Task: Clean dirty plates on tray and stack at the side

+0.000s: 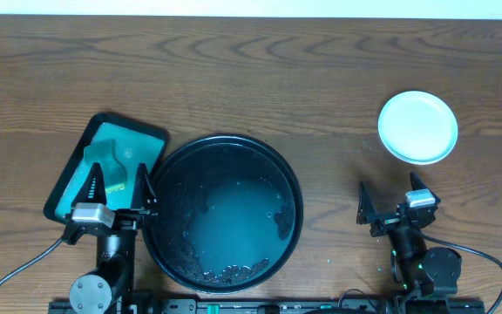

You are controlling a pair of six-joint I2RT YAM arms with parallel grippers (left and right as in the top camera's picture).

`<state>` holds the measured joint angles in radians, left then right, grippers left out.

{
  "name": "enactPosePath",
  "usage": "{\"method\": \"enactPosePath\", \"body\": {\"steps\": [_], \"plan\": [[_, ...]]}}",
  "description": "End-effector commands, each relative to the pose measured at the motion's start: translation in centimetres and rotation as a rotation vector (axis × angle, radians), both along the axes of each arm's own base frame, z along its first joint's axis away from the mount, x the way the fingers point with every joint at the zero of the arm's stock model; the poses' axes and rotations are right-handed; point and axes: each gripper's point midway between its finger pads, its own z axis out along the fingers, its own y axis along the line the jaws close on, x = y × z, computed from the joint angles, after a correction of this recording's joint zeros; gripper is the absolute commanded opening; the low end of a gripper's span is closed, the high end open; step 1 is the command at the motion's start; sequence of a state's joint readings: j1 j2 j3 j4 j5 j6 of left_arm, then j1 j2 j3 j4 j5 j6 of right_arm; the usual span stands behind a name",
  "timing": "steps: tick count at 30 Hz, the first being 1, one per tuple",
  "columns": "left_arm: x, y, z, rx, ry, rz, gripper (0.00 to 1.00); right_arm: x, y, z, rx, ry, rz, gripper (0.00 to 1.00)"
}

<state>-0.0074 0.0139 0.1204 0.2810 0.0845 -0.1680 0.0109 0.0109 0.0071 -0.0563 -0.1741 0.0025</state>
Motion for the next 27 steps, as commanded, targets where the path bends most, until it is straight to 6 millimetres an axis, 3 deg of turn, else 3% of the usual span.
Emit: {"method": "enactPosePath", "body": {"steps": [1, 18, 27], "plan": [[0.2, 0.2, -0.8, -0.008, -0.006, 0.003, 0.80, 0.0, 0.1, -0.1, -0.016, -0.002, 0.000, 0.99], [1.2, 0.3, -4.3, -0.008, 0.063, 0.005, 0.80, 0.0, 0.0, -0.1, -0.016, -0.002, -0.001, 0.99], [1.9, 0.4, -10.4, 0.000, 0.314, 0.013, 0.80, 0.0, 0.0, -0.1, -0.016, -0.002, -0.001, 0.99]]}}
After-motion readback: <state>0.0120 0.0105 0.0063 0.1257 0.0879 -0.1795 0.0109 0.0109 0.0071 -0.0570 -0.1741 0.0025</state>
